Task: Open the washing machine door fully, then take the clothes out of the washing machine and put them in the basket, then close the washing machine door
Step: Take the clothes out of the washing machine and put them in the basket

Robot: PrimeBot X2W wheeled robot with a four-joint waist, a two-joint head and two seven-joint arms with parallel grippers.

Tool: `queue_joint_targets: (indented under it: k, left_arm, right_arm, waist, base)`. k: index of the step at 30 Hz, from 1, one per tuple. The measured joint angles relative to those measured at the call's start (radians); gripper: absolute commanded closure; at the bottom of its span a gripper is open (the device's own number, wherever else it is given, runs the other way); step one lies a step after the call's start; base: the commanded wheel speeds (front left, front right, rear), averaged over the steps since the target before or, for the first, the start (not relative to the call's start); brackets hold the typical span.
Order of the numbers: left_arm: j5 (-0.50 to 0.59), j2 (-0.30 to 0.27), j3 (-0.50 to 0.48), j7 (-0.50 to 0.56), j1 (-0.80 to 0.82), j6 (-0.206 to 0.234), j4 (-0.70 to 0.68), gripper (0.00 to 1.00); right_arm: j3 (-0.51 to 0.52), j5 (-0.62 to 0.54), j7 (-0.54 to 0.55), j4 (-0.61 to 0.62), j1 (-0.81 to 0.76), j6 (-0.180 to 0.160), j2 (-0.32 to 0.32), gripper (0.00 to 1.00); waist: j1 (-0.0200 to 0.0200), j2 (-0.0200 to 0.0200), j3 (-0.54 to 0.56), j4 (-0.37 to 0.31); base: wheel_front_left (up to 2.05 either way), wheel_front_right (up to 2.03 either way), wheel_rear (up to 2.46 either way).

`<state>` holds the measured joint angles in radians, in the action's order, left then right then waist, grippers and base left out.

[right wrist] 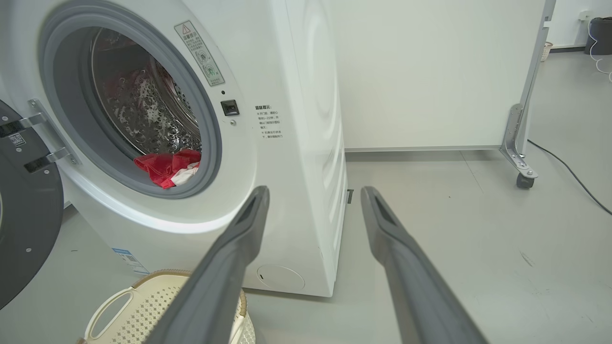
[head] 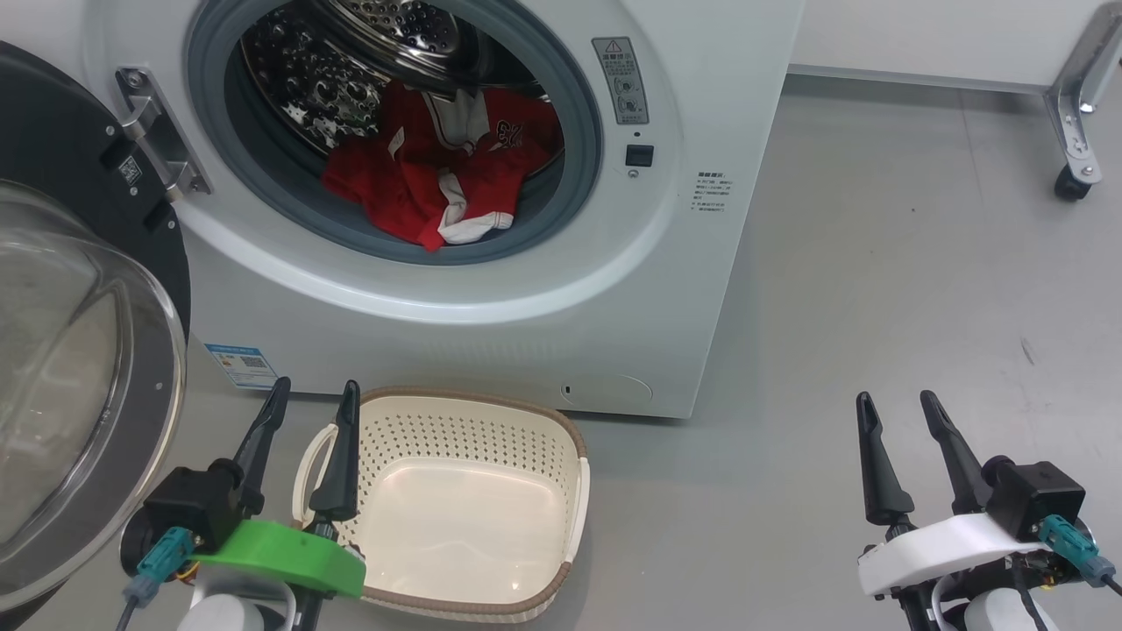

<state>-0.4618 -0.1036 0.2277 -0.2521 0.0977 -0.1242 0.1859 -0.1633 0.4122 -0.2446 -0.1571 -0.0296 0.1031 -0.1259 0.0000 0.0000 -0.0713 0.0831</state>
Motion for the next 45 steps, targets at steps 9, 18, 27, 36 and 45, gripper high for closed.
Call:
queue_joint_targets:
  k: [9,18,27,36,45]
  left_arm:
    - [0.0,0.0,0.0,0.0,0.0,0.0,0.0,0.0]
    - [0.0,0.0,0.0,0.0,0.0,0.0,0.0,0.0]
    - [0.0,-0.001,-0.001,0.0,0.0,0.0,0.0,0.0]
    - [0.009,-0.005,-0.013,0.0,0.0,0.0,-0.009,0.0]
    - [0.016,-0.032,-0.031,0.0,0.001,0.0,-0.022,0.0]
  right_arm:
    - [0.0,0.0,0.0,0.0,0.0,0.0,0.0,0.0]
    - [0.001,0.0,0.0,0.001,0.0,0.0,0.002,0.0]
    - [0.001,0.0,0.0,0.001,0.0,0.0,0.003,0.0]
    - [-0.005,-0.001,0.0,0.015,0.001,0.0,0.004,0.0]
    - [-0.03,-0.014,0.0,0.033,0.007,0.0,0.015,0.0]
  waist:
    - [0.0,0.0,-0.007,-0.001]
    - [0.0,0.0,-0.014,0.001]
    - [0.0,0.0,-0.02,0.001]
    - [0.0,0.0,-0.034,-0.003]
    - [0.0,0.0,-0.095,-0.027]
  base:
    - [0.0,0.0,0.0]
    - [0.0,0.0,0.0]
    - [0.0,0.0,0.0]
    - [0.0,0.0,0.0]
    - [0.0,0.0,0.0]
